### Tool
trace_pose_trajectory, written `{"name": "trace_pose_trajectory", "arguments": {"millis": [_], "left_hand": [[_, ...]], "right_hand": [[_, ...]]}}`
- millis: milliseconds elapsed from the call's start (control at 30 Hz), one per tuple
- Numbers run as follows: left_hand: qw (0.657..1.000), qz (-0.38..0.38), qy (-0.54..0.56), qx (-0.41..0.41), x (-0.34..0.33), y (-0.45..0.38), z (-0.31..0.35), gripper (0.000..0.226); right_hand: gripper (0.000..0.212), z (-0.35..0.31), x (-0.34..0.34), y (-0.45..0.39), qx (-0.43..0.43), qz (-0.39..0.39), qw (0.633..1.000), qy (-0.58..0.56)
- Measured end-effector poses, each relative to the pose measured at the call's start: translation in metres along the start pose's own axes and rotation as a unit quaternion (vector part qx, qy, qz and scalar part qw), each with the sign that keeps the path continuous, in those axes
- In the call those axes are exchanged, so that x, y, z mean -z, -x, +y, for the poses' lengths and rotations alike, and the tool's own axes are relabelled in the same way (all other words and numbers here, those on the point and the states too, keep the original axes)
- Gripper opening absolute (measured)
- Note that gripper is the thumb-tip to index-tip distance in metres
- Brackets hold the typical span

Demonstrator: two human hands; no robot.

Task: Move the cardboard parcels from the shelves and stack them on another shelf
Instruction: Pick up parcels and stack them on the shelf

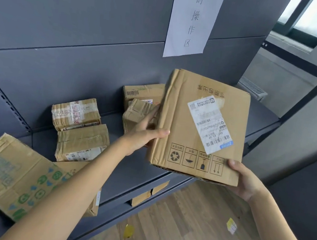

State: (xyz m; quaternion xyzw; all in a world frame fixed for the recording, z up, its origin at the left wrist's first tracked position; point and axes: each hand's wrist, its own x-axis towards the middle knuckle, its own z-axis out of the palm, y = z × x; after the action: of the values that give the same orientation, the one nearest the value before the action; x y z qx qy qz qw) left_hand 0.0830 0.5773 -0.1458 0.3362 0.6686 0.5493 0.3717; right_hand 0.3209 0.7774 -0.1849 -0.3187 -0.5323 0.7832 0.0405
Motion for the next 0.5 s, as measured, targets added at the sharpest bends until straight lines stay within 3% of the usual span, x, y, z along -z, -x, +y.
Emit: {"name": "trace_pose_trajectory", "arguments": {"millis": [67, 167, 233, 400, 500], "left_hand": [[1.0, -0.002, -0.002, 0.023, 0.001, -0.005, -0.004, 0.088], [0.996, 0.053, -0.05, 0.056, 0.008, -0.011, -0.012, 0.065], [0.983, 0.088, -0.143, 0.071, 0.016, -0.016, -0.02, 0.056], [0.912, 0.108, -0.388, 0.073, 0.037, -0.035, -0.025, 0.055], [0.85, 0.078, -0.515, 0.082, 0.041, -0.055, -0.024, 0.067]], "right_hand": [[0.105, 0.01, 0.007, 0.006, 0.021, 0.034, 0.999, -0.015], [0.096, 0.015, 0.011, 0.016, 0.07, 0.068, 0.995, -0.024], [0.075, 0.017, 0.015, 0.02, 0.099, 0.09, 0.99, -0.038], [0.031, 0.023, 0.02, 0.037, 0.125, 0.15, 0.977, -0.083], [0.025, 0.028, 0.022, 0.045, 0.107, 0.187, 0.971, -0.103]]}}
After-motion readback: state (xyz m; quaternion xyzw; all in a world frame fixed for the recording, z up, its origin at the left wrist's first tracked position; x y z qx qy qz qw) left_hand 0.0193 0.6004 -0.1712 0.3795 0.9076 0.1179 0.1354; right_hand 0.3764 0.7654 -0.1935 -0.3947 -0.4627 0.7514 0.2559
